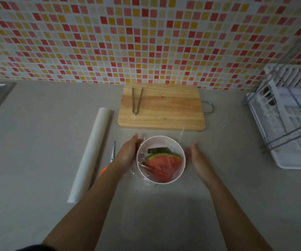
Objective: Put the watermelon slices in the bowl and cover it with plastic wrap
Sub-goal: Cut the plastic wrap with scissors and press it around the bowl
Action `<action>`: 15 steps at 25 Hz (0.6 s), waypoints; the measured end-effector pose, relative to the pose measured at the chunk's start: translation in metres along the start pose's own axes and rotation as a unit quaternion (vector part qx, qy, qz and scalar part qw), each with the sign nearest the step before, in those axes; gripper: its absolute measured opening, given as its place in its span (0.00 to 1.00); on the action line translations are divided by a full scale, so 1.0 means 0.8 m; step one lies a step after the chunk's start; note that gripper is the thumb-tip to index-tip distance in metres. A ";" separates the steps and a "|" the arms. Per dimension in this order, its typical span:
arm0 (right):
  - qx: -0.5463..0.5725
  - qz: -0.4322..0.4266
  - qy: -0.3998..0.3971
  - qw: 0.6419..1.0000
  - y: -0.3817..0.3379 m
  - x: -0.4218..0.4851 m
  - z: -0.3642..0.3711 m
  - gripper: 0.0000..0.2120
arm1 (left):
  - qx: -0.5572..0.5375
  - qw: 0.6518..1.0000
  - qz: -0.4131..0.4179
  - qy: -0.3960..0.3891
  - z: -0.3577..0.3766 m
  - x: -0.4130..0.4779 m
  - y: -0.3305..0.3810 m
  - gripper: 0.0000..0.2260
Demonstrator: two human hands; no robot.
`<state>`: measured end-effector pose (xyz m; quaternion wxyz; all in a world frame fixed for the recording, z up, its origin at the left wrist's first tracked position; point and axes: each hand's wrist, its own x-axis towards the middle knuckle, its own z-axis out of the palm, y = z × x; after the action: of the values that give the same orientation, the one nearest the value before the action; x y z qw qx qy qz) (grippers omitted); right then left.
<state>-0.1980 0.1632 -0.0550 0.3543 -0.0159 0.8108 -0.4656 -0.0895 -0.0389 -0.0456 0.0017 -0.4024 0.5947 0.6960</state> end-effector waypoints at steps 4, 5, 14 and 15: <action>0.072 -0.009 -0.085 0.994 -0.036 0.033 0.003 0.41 | 0.078 0.997 0.008 0.029 -0.004 -0.001 -0.005 0.22; 0.074 -0.019 -0.079 0.994 -0.037 0.040 0.005 0.33 | 0.080 0.996 0.020 0.030 -0.005 -0.003 -0.007 0.21; 0.239 0.009 -0.039 0.970 -0.028 0.047 0.004 0.22 | 0.122 0.943 0.087 0.297 -0.031 0.006 -0.002 0.21; 0.223 0.009 -0.060 0.973 -0.030 0.048 -0.001 0.27 | 0.159 0.926 0.134 0.315 -0.033 0.004 0.005 0.21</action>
<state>-0.2348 0.1368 -0.0579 0.4013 0.0432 0.6641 -0.6293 -0.0791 -0.0633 -0.0435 -0.2151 -0.5115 0.7160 0.4237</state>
